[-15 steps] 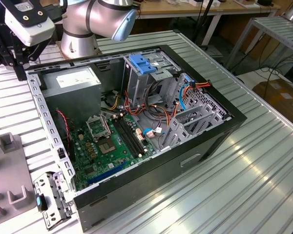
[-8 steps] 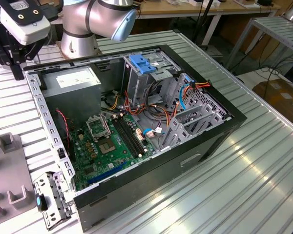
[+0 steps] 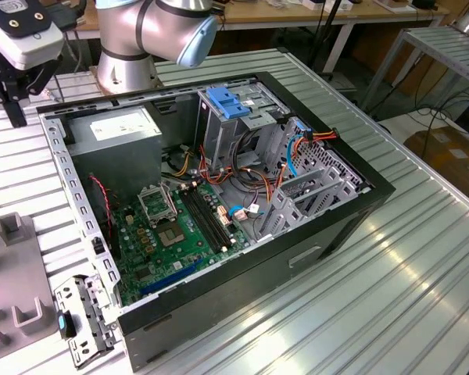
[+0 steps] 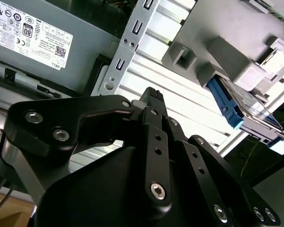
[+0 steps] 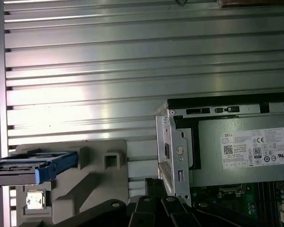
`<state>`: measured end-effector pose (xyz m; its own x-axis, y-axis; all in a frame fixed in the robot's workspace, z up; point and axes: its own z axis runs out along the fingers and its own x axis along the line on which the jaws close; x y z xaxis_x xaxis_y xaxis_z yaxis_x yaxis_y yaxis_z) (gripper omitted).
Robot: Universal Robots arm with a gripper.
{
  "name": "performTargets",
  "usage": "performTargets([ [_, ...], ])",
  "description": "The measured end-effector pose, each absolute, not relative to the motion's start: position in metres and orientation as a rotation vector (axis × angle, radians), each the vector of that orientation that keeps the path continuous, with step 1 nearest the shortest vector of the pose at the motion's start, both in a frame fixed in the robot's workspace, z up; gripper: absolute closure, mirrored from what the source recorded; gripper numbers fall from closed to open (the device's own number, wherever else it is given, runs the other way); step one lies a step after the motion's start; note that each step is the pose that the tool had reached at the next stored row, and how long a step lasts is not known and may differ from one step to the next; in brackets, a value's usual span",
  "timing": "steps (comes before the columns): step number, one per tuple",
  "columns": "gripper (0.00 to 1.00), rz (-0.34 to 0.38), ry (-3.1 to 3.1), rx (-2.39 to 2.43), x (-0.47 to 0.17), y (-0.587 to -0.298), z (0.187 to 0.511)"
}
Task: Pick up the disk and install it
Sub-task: 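Reach for the disk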
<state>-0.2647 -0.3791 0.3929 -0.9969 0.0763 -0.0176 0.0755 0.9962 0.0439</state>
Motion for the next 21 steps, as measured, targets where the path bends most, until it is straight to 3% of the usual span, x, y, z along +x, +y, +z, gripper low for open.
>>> performTargets([
  [21,0.89,0.067,3.121,0.119,-0.296,-0.377,0.393],
])
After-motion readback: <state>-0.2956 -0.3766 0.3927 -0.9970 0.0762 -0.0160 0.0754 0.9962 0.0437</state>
